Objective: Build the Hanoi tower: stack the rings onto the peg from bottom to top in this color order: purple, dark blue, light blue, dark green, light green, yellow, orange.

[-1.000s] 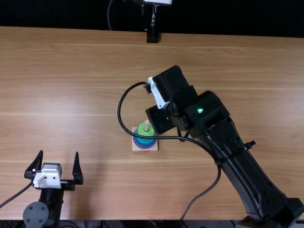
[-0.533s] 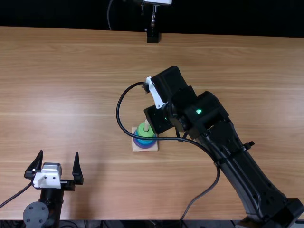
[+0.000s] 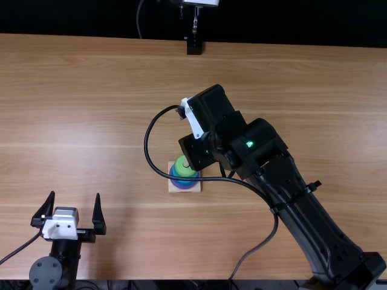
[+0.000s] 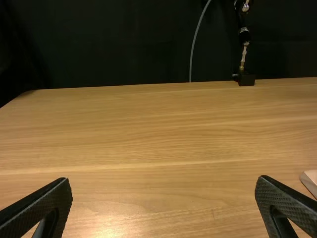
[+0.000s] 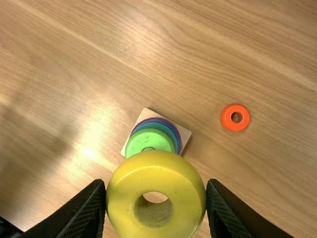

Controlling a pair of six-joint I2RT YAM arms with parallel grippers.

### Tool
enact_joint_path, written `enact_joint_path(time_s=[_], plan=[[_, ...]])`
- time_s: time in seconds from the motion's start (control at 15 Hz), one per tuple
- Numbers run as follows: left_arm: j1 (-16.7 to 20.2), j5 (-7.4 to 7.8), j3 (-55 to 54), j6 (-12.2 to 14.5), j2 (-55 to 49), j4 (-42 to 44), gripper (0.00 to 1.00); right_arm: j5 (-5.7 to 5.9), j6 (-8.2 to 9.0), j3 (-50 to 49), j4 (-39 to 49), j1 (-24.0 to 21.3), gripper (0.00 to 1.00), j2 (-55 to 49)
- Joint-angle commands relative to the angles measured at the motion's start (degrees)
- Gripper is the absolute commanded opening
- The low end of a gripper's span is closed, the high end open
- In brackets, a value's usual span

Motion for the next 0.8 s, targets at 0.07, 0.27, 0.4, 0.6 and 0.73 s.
enact_joint_path(time_s=[0.07, 0.27, 0.4, 0.6, 0.73], plan=[[0.66, -0.57, -1.41, 0.76, -0.62, -0.94, 1.0, -0.57, 0.43, 1.6, 0.26, 1.12, 0.0, -1.71], [0.66, -0.57, -1.41, 0.76, -0.62, -0.94, 1.0, -0.46, 0.43, 1.51, 1.1, 3.41, 0.0, -1.71], [0.66, -0.57, -1.41, 0.76, -0.62, -0.94, 1.0, -0.46, 0.54, 1.51, 1.21, 3.49, 0.0, -1.71], [0.66, -0.57, -1.41, 0.76, -0.62, -0.94, 1.0, -0.46, 0.43, 0.72, 1.1, 3.41, 0.0, -1.71], [0.66, -0.57, -1.41, 0.76, -0.62, -0.94, 1.0, -0.36, 0.33, 0.63, 1.1, 3.23, 0.0, -1.53]])
